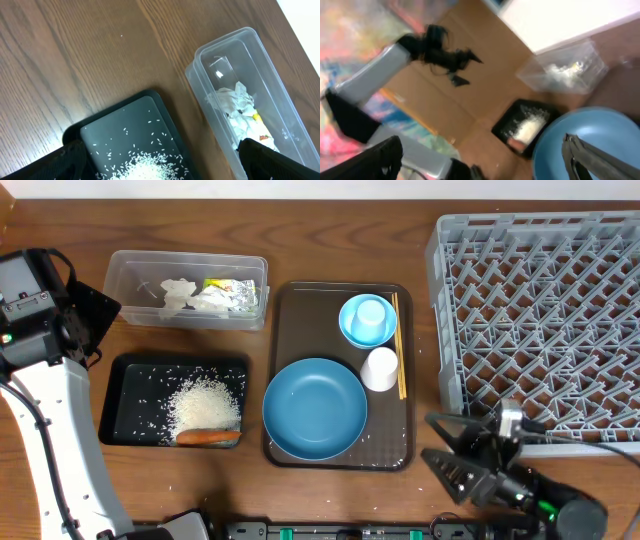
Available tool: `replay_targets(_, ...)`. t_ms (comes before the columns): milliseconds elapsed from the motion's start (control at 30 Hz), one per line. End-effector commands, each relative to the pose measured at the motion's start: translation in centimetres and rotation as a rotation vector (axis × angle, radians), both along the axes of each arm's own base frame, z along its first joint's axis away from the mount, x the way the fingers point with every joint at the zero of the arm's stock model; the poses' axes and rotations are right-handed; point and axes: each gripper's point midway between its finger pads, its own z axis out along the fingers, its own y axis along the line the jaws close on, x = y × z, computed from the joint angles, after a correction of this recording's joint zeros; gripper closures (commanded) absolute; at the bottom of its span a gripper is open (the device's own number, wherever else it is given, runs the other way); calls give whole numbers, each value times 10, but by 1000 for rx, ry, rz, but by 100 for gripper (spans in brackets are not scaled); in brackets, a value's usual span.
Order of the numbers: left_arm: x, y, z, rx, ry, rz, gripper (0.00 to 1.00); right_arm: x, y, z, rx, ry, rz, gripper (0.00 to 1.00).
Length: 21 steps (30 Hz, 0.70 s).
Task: Sort waste into correct bins and load items into the dishwasher rack
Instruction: 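Reach the right gripper to the blue plate on the brown tray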
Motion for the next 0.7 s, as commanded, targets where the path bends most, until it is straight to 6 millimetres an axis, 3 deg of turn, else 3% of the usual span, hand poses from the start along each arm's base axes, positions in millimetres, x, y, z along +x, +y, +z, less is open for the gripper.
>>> replay_targets(0,0,4,2,11,1,16,0,19,-9,31,-111,-62,-96,1)
replay_targets(133,0,4,2,11,1,16,0,62,-22,39,-321,17,-174,1)
replay_targets(233,0,4,2,11,1,16,0,93,-40,24,-577,155,-258,1)
replay_targets(367,0,4,2,11,1,16,0,119,-53,5,-929,344,-313,1)
replay_targets(500,0,4,2,11,1,16,0,131,-24,-12,-1150,413,-212,1)
replay_targets(667,0,4,2,11,1,16,0,136,28,-50,-1253,502,-114,1)
